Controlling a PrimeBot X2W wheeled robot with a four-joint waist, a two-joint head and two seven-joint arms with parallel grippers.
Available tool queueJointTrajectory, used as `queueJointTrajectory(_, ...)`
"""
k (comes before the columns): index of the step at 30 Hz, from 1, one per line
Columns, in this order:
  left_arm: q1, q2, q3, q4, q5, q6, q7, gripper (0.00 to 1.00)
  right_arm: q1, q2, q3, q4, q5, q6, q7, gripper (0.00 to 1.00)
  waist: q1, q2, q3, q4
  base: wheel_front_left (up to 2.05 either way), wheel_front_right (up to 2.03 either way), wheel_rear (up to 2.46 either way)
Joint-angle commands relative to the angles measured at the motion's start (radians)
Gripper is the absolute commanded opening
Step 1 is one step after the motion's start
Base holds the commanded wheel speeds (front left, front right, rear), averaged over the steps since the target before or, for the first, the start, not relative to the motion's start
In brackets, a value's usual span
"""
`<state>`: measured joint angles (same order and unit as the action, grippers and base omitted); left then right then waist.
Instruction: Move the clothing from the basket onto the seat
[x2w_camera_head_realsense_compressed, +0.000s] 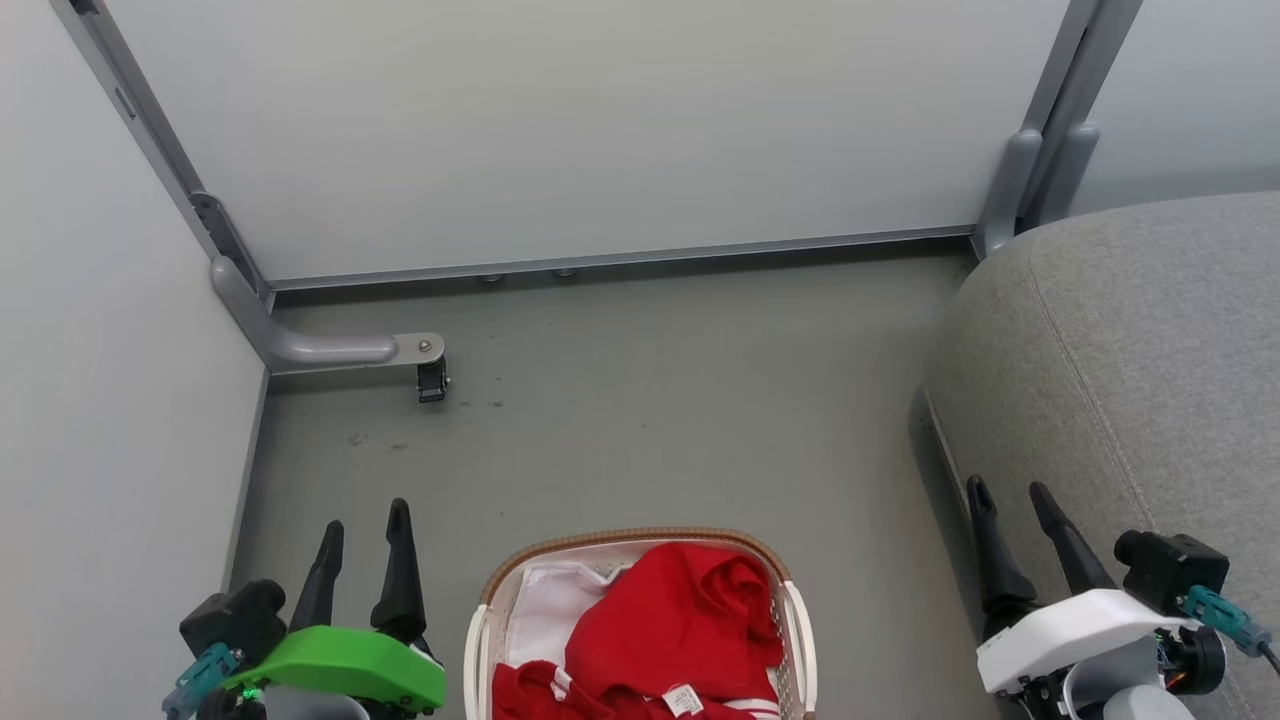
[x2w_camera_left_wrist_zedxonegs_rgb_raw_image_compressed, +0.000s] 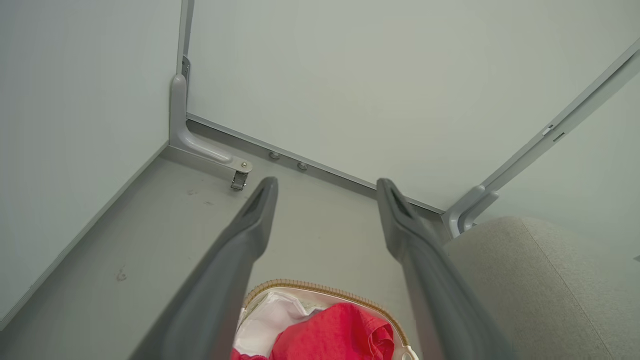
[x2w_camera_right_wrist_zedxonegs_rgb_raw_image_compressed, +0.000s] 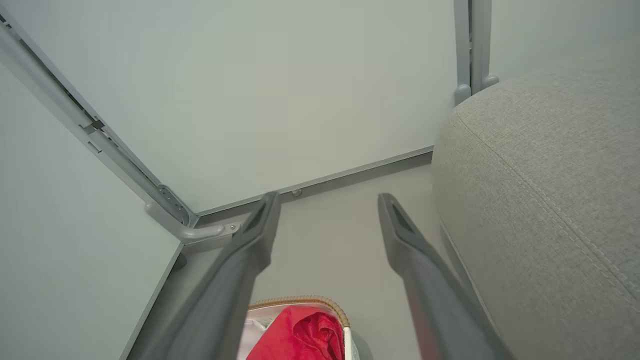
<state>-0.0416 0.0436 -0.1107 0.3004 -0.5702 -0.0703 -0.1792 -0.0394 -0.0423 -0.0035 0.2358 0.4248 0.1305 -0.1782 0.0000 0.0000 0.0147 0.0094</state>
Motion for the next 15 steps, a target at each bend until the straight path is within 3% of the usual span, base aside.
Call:
queueJointTrajectory(1, -0.002, 0.008, -0.004, 0.001, 0.021, 0.003, -0.010, 1.00, 0.001, -0.007, 0.002, -0.001, -0.030, 0.000, -0.011, 1.00, 0.0000, 0.0000, 0.000, 0.000, 0.00, 0.00, 0.00)
queueJointTrajectory(15, -0.006, 0.008, -0.022, 0.026, 0.119, 0.006, -0.039, 1.00, 0.003, -0.008, 0.009, -0.005, -0.136, 0.000, -0.041, 1.00, 0.0000, 0.0000, 0.003, 0.002, 0.00, 0.00, 0.00)
